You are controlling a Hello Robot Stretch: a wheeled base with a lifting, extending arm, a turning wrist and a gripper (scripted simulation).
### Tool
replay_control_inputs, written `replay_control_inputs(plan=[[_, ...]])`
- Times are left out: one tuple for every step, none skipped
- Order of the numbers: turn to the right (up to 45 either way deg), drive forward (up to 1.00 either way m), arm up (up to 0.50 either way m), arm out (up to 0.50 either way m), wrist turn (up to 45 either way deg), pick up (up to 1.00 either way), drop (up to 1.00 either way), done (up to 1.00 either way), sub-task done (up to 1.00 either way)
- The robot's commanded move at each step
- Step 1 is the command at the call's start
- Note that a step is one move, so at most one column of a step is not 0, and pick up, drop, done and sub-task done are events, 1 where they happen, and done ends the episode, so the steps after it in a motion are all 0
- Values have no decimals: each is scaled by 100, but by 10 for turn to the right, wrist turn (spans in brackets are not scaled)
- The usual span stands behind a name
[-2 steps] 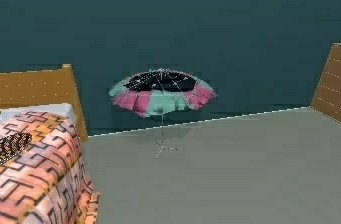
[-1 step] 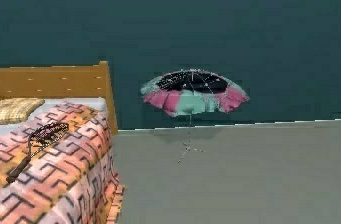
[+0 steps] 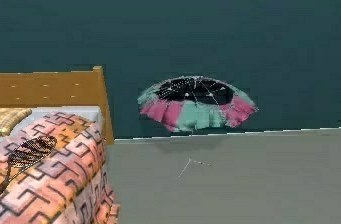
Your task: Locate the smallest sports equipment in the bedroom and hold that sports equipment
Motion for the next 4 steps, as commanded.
replay_control_inputs(plan=[[-150, 0, 0, 0, 0, 0, 0, 0, 0], [0, 50, 0, 0, 0, 0, 0, 0, 0], [-450, 0, 0, 0, 0, 0, 0, 0, 0], [-450, 0, 0, 0, 0, 0, 0, 0, 0]])
